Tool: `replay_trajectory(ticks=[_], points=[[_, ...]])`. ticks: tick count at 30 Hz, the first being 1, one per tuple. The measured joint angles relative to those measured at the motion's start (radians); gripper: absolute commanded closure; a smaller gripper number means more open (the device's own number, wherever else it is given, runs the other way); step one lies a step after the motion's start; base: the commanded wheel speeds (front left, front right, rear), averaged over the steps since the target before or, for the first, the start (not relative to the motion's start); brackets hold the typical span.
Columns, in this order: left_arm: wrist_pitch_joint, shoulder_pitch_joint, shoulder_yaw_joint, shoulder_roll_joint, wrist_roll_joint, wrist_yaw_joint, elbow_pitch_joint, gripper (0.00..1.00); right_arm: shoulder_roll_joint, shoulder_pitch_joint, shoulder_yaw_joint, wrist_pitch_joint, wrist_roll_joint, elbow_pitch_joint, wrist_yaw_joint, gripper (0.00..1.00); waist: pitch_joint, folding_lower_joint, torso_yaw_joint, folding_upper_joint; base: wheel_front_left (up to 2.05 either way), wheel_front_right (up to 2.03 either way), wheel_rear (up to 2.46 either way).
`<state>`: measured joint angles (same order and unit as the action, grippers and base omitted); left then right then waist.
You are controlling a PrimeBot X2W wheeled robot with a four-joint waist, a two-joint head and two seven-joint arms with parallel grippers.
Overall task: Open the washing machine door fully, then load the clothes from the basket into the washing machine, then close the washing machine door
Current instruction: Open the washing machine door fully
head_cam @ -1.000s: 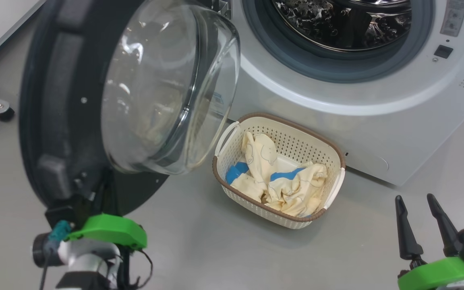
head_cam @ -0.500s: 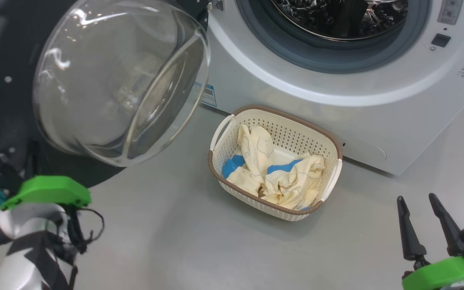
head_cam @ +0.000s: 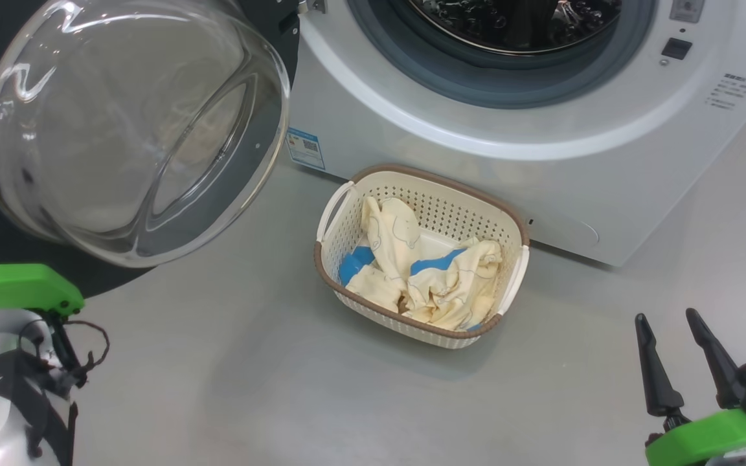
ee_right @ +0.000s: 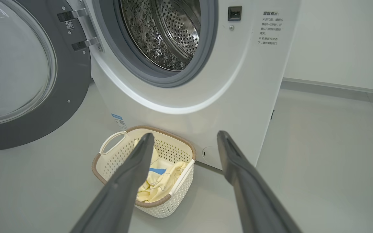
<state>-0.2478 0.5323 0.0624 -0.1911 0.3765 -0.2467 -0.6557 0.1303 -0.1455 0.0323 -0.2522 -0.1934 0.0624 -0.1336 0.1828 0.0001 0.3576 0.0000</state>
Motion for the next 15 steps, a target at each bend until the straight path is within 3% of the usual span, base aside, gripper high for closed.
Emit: replay_trajectory(ticks=[15], points=[[0.0, 0.061, 0.091, -0.035, -0.095, 0.007, -0.096, 1.0, -0.004, 0.012, -0.006, 0.0, 0.0, 0.012, 0.0, 0.0, -0.015, 0.0, -0.052, 0.0, 0.0, 0.0, 0.0]])
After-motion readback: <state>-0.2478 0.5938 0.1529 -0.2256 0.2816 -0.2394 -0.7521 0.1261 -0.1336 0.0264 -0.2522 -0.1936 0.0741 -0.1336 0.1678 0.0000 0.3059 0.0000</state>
